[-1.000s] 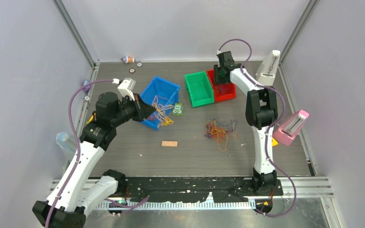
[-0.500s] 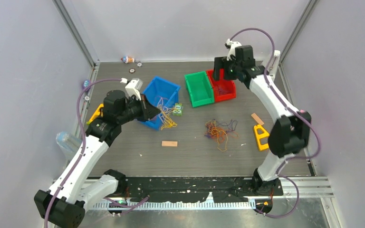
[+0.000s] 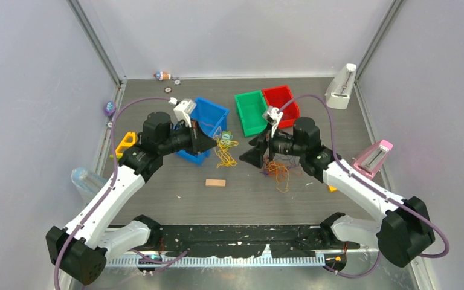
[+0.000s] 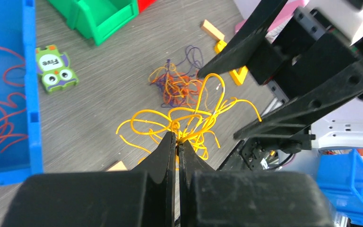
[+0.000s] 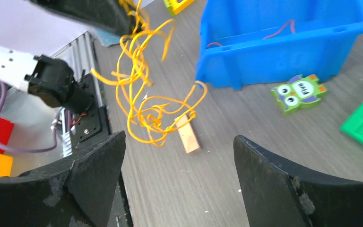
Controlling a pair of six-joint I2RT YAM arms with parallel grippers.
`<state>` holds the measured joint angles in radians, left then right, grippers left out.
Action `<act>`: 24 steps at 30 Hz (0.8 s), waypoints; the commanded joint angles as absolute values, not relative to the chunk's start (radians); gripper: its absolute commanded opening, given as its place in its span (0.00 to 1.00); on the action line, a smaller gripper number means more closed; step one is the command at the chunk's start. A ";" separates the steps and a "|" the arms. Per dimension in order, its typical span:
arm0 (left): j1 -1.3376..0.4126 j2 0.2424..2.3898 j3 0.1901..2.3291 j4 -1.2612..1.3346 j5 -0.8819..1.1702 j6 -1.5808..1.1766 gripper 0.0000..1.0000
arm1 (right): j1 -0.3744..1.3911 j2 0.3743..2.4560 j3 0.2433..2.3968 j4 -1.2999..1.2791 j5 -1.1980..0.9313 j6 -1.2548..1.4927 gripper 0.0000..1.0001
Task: Untangle the cables
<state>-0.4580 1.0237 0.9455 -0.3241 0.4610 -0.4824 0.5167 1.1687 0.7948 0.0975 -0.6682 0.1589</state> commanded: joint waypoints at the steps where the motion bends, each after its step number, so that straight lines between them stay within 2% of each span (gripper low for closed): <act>1: -0.481 1.018 0.986 -0.201 0.517 -0.531 0.00 | 0.569 1.109 0.678 0.395 -0.691 0.241 0.88; 5: -0.497 1.022 0.995 -0.175 0.535 -0.565 0.00 | 0.620 1.103 0.628 0.499 -0.703 0.252 0.88; 10: -0.503 1.034 1.011 -0.164 0.556 -0.591 0.00 | 0.656 1.114 0.638 0.481 -0.677 0.208 0.87; 12: -0.503 1.040 1.013 -0.151 0.567 -0.608 0.00 | 0.660 1.123 0.650 0.461 -0.670 0.195 0.75; 13: -0.503 1.042 1.014 -0.145 0.570 -0.614 0.00 | 0.661 1.126 0.656 0.453 -0.668 0.190 0.55; 14: -0.503 1.042 1.016 -0.140 0.571 -0.616 0.00 | 0.662 1.126 0.658 0.436 -0.662 0.181 0.43; 15: -0.503 1.042 1.021 -0.142 0.564 -0.610 0.00 | 0.661 1.120 0.657 0.425 -0.655 0.177 0.25; 17: -0.502 1.041 1.043 -0.191 0.513 -0.577 0.00 | 0.661 1.099 0.644 0.401 -0.623 0.166 0.13; 21: -0.487 1.013 1.075 -0.300 0.359 -0.523 0.00 | 0.661 1.034 0.595 0.348 -0.522 0.156 0.06; 24: -0.448 0.978 1.055 -0.304 0.282 -0.529 0.00 | 0.660 0.986 0.573 0.265 -0.391 0.157 0.05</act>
<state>-0.4961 1.0359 1.0233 -0.2974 0.4351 -0.5598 0.6598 1.0561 0.6003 0.3653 -0.5564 0.1795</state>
